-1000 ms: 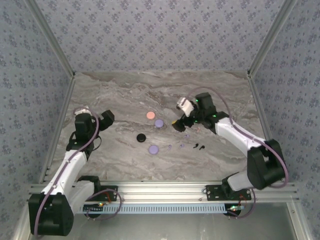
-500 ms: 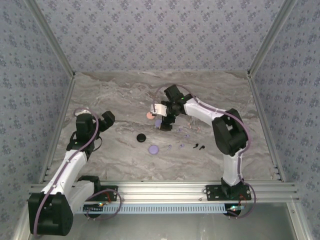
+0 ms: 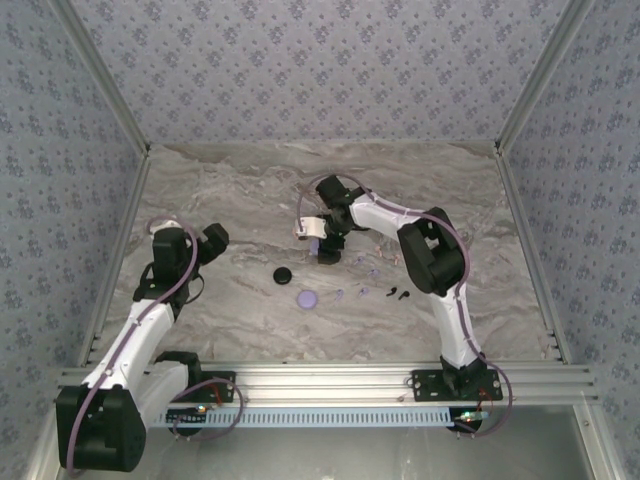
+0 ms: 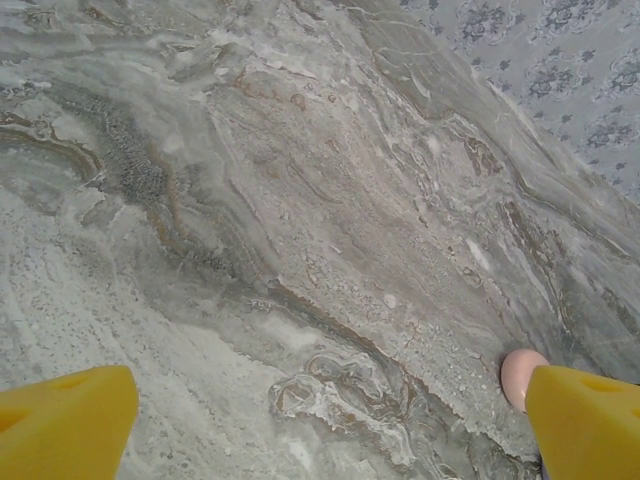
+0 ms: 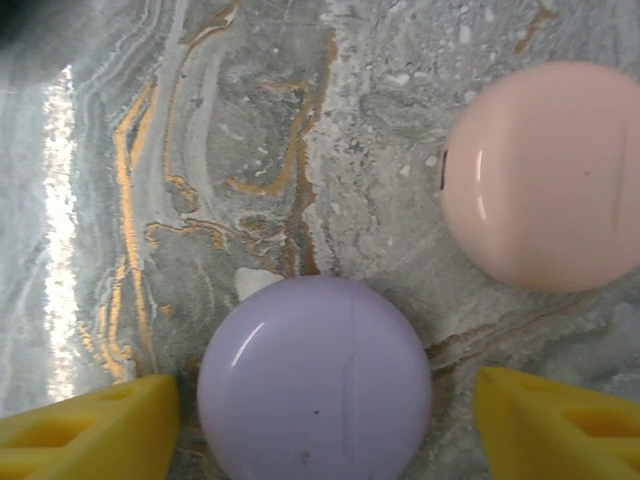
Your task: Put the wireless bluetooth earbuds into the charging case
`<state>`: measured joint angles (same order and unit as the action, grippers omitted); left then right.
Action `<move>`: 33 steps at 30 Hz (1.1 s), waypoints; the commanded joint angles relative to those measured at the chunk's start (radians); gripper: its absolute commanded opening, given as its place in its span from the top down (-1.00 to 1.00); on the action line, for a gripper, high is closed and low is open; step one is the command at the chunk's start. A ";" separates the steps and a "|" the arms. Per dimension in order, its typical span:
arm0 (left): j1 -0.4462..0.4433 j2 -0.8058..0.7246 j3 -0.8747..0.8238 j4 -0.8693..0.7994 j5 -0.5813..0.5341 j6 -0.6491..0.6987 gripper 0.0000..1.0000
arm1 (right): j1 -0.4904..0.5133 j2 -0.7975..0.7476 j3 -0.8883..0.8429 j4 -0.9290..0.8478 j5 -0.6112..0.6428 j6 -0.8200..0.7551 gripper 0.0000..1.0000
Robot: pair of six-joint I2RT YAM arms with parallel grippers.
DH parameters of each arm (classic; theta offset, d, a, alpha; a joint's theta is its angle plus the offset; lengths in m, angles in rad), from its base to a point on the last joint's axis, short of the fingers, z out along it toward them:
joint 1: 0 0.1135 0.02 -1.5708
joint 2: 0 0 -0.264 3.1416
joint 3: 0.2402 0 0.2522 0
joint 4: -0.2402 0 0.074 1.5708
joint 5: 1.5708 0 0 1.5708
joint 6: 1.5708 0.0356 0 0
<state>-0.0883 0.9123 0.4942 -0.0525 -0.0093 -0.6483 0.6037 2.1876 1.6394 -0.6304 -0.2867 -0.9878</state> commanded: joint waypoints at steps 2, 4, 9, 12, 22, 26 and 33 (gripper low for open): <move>-0.012 -0.008 0.029 -0.021 -0.017 0.009 -0.98 | 0.008 0.041 0.049 -0.064 0.018 -0.002 -0.40; -0.011 -0.010 0.037 -0.028 -0.018 0.013 -0.98 | 0.010 0.043 0.048 -0.059 0.018 0.006 -0.28; -0.017 -0.009 0.061 -0.024 0.019 0.023 -0.97 | 0.006 -0.006 0.014 -0.008 0.001 0.035 -0.06; -0.023 -0.006 0.089 -0.020 0.071 0.036 -0.91 | 0.000 -0.090 -0.047 0.064 -0.010 0.062 0.00; -0.131 0.120 0.263 0.048 0.434 0.050 -0.79 | -0.003 -0.531 -0.352 0.296 -0.010 0.179 0.01; -0.228 0.209 0.351 0.093 0.573 0.057 -0.74 | 0.006 -0.692 -0.438 0.358 0.007 0.193 0.01; -0.379 0.329 0.468 0.150 0.718 0.082 -0.70 | 0.021 -0.851 -0.512 0.362 0.043 0.191 0.01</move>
<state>-0.4305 1.2190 0.9031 0.0460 0.5991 -0.5999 0.6147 1.3743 1.1435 -0.2852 -0.2665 -0.8185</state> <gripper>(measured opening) 0.853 0.499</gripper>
